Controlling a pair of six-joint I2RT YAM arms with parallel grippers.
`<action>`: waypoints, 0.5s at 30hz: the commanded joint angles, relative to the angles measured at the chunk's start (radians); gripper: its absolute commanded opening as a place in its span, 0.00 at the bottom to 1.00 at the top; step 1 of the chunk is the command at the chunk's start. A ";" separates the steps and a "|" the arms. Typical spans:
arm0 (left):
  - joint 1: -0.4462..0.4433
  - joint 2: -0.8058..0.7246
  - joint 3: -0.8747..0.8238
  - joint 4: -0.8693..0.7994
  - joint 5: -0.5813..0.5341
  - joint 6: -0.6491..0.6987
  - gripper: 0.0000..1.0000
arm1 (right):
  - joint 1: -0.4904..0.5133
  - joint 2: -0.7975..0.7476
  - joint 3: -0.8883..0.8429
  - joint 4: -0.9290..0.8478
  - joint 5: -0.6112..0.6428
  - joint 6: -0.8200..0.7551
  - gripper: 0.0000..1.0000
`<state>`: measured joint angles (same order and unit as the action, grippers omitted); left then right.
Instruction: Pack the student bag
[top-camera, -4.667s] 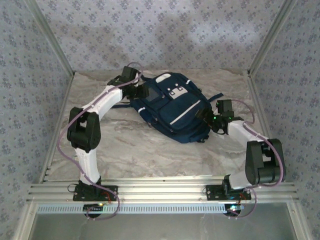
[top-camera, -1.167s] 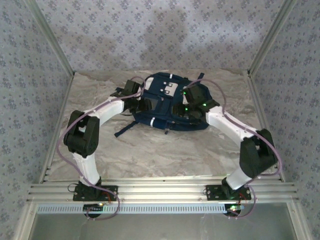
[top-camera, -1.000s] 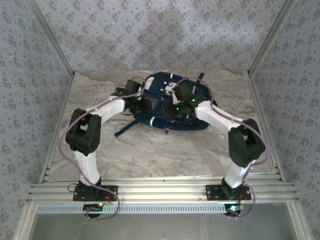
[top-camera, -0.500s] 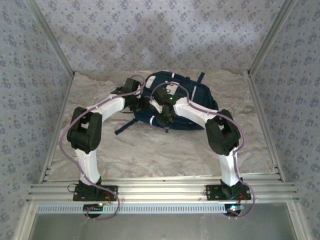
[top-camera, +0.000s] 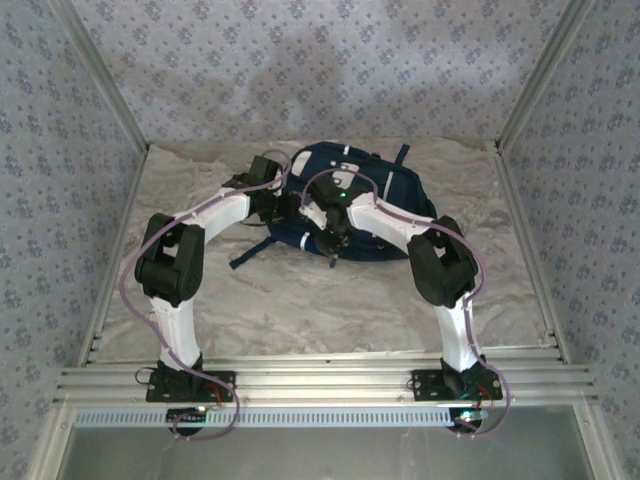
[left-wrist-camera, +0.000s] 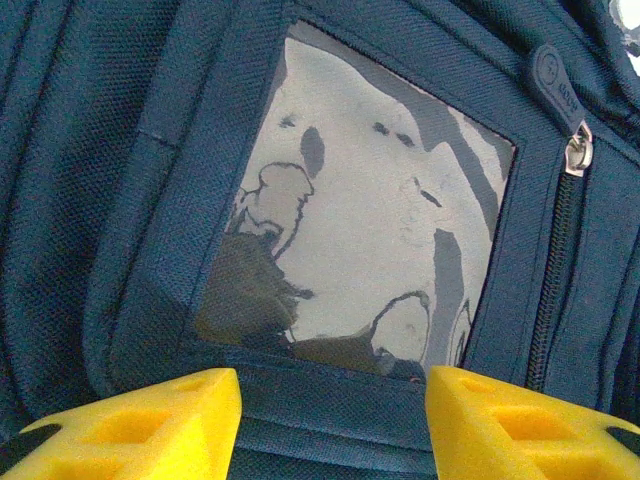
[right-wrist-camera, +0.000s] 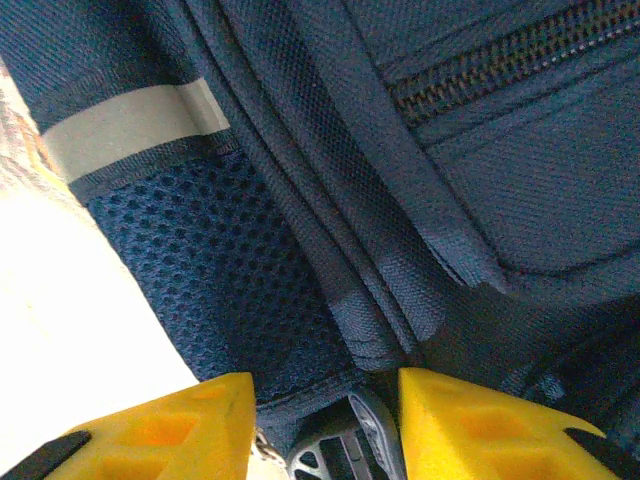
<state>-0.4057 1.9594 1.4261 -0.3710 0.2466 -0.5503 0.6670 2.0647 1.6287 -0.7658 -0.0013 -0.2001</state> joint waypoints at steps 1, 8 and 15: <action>0.018 0.050 -0.002 -0.057 -0.031 0.006 0.53 | -0.028 0.009 -0.064 -0.052 -0.252 0.031 0.40; 0.019 0.049 0.010 -0.065 -0.033 0.009 0.53 | -0.100 -0.131 -0.146 -0.022 -0.540 0.077 0.32; 0.022 0.045 0.008 -0.063 -0.041 0.010 0.53 | -0.130 -0.280 -0.264 -0.015 -0.685 0.114 0.33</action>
<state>-0.3992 1.9602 1.4288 -0.3744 0.2462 -0.5499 0.5446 1.8465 1.3998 -0.7620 -0.5896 -0.1268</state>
